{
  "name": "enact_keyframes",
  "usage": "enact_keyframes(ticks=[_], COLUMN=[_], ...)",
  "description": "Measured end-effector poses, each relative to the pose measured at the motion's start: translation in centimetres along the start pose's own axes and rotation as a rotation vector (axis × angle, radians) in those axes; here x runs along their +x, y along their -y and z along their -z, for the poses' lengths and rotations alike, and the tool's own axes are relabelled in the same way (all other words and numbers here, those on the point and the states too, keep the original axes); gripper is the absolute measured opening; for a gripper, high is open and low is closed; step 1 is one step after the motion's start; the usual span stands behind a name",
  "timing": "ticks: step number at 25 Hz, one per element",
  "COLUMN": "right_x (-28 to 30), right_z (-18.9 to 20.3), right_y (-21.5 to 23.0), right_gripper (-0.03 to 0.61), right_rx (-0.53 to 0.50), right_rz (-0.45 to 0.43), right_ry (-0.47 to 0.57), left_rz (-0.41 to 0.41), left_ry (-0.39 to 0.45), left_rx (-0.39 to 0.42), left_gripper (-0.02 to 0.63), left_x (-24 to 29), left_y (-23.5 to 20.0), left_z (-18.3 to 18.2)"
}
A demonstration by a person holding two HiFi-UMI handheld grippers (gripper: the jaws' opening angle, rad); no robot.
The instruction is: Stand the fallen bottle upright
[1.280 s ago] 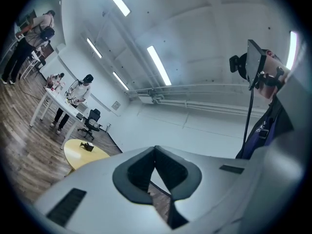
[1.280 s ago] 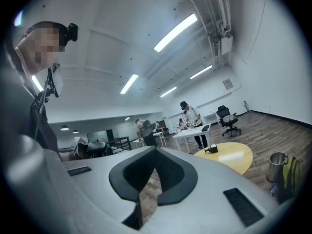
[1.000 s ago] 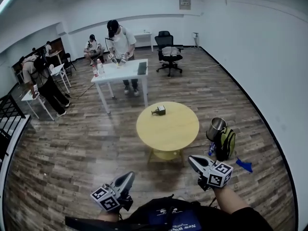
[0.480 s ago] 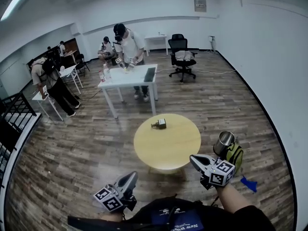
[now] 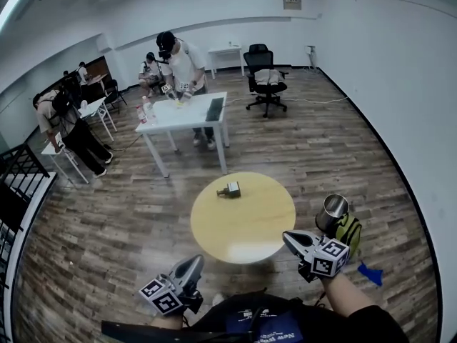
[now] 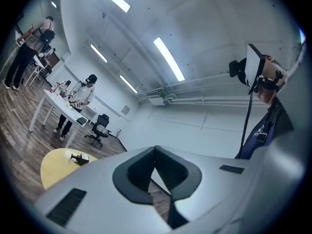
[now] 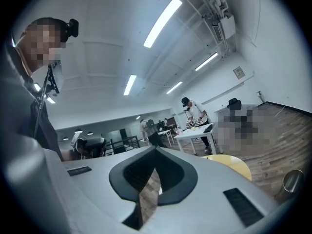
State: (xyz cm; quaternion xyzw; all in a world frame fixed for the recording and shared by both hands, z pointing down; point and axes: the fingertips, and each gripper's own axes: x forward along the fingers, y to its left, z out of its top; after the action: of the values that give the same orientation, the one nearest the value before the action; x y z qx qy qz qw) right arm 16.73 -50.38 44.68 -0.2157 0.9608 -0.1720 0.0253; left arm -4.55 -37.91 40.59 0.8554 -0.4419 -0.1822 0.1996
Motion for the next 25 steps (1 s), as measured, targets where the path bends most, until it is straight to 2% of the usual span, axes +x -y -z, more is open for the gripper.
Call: enact_keyframes(ticks=[7, 15, 21, 25], right_x=[6.9, 18.0, 24.1, 26.1], right_z=[-1.9, -4.7, -4.2, -4.1], right_y=[3.7, 6.3, 8.1, 10.3], right_gripper=[0.011, 0.011, 0.011, 0.011], right_rx=[-0.017, -0.032, -0.021, -0.012], right_rz=[0.094, 0.183, 0.226, 0.228], right_ry=[0.016, 0.051, 0.037, 0.027], left_rz=[0.087, 0.197, 0.220, 0.218], left_ry=[-0.030, -0.071, -0.100, -0.121], left_rx=[-0.013, -0.017, -0.029, -0.048], left_gripper=[0.003, 0.003, 0.003, 0.003], left_x=[3.8, 7.5, 8.7, 10.8], left_y=[-8.6, -19.5, -26.6, -29.3], left_z=[-4.3, -11.6, -13.8, -13.7])
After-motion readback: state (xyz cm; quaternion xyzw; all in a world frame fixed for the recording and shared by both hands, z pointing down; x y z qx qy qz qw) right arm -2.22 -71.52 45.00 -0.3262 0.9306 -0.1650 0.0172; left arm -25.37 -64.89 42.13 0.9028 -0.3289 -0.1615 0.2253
